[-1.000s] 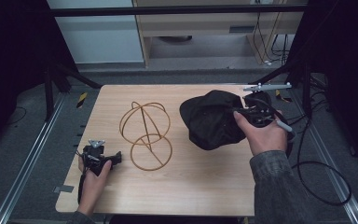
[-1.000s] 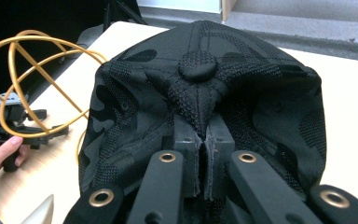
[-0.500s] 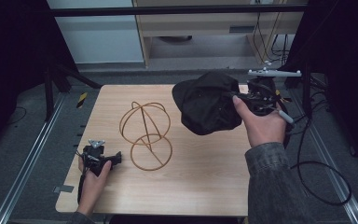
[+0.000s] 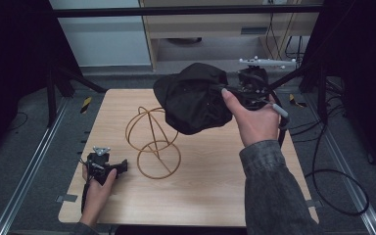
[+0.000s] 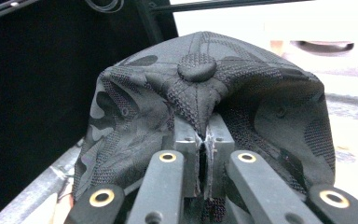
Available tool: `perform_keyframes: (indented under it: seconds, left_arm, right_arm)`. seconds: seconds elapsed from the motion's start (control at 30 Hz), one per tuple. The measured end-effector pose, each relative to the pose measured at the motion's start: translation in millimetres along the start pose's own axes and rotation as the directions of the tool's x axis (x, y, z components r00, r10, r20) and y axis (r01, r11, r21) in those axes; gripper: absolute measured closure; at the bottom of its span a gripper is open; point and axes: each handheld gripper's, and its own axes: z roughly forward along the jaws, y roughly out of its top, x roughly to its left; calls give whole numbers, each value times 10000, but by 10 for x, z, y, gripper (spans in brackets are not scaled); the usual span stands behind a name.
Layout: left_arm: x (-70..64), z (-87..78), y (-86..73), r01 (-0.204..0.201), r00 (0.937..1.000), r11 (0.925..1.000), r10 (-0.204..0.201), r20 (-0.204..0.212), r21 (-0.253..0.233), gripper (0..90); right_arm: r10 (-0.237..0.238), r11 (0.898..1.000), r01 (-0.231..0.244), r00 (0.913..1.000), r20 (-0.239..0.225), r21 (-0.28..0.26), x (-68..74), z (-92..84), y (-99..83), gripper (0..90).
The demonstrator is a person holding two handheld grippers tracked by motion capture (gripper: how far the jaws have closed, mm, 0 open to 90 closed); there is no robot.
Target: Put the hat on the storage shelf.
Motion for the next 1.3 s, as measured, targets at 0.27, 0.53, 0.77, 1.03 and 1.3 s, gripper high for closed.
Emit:
perform_keyframes:
  seconds: [0.27, 0.53, 0.77, 1.03, 1.3]
  left_arm:
    - [-3, 3, 0, 38, 10000, 10000, -38, -12, -29, 0]
    - [-2, 2, 0, 15, 10000, 10000, -15, -21, -28, 0]
    - [-2, 2, 0, 19, 10000, 10000, -19, -21, -29, 0]
    - [-2, 4, 2, 17, 10000, 10000, -17, -25, -30, 0]
    - [-2, 6, 5, -4, 10000, 10000, 4, -20, -24, 0]
  right_arm:
    - [-86, 9994, 107, 9979, -638, 319, 201, 270, 26, 866]
    - [-258, 9961, 334, 9954, -920, 820, 338, 508, -29, 865]
    - [-233, 9945, 350, 9928, -1176, 983, 398, 644, -56, 865]
    - [-138, 9927, 302, 9903, -1384, 1169, 432, 767, -105, 864]
    - [4, 9903, 200, 9892, -1463, 1374, 387, 830, -217, 862]
